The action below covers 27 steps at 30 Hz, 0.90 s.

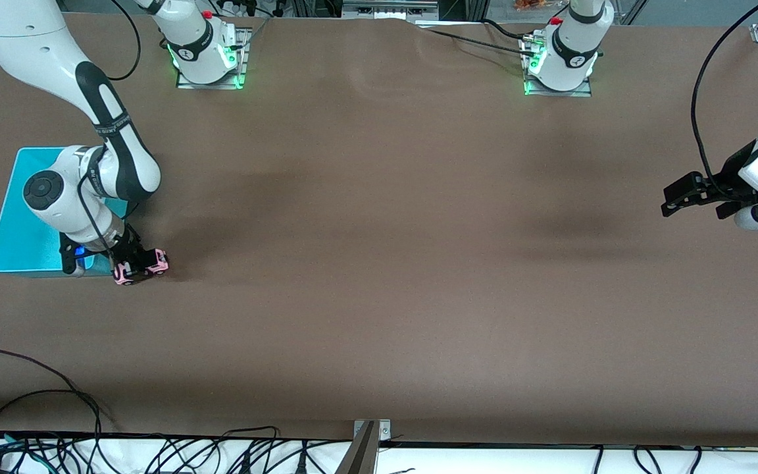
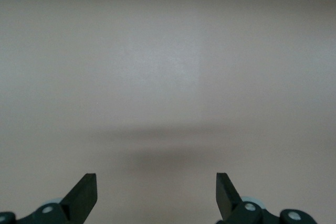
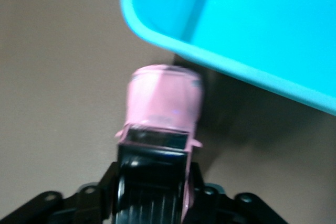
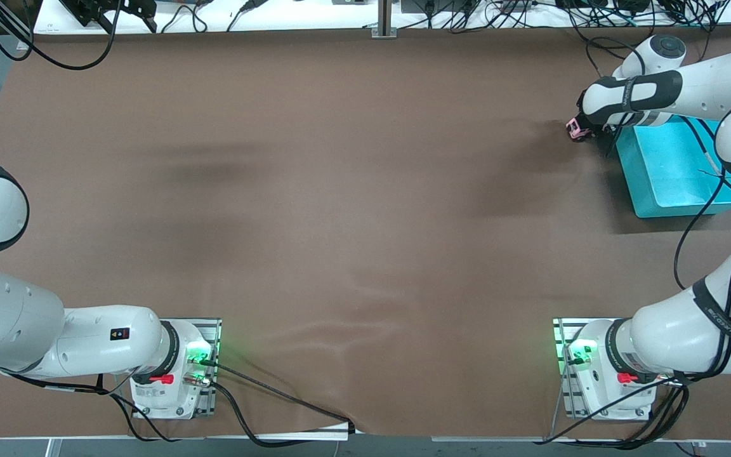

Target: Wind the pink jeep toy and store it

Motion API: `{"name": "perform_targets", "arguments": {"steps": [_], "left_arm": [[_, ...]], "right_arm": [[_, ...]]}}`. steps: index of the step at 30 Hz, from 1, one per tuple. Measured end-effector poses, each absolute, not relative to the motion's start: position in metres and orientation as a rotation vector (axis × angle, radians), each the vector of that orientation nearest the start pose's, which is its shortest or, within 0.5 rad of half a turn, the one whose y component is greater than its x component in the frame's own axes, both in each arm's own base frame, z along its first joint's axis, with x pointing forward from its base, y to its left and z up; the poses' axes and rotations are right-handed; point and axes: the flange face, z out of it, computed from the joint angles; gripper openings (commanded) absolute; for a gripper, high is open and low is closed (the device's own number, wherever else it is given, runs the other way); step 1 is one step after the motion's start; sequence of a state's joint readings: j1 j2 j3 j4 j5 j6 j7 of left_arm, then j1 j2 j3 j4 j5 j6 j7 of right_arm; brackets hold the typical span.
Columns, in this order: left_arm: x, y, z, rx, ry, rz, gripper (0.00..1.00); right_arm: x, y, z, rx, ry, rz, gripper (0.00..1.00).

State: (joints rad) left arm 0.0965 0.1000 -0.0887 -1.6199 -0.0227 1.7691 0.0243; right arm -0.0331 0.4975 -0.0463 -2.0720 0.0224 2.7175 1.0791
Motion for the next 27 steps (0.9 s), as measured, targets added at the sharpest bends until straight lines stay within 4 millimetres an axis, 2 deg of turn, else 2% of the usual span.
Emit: {"name": "perform_targets", "arguments": {"steps": [2, 4, 7, 8, 21, 27], "left_arm": [[0.599, 0.005, 0.561, -3.171, 0.019, -0.079, 1.0], [0.599, 0.005, 0.561, -3.171, 0.019, -0.079, 1.0], [0.599, 0.005, 0.561, -3.171, 0.019, -0.079, 1.0], [0.599, 0.005, 0.561, -3.171, 0.019, -0.079, 1.0], [0.599, 0.005, 0.561, -3.171, 0.019, -0.079, 1.0], [0.599, 0.005, 0.561, -3.171, 0.019, -0.079, 1.0]], "right_arm": [[0.602, -0.048, 0.203, -2.559, 1.697, -0.214, 0.49], [0.603, -0.048, 0.205, -2.557, 1.696, -0.218, 0.28], [0.603, -0.048, 0.207, -2.555, 1.696, -0.222, 0.05], [0.603, -0.048, 0.207, -2.554, 1.696, -0.223, 0.01], [0.603, -0.047, 0.207, -2.556, 1.694, -0.222, 0.0], [0.606, -0.03, 0.22, -2.566, 1.652, -0.215, 0.0]]}}
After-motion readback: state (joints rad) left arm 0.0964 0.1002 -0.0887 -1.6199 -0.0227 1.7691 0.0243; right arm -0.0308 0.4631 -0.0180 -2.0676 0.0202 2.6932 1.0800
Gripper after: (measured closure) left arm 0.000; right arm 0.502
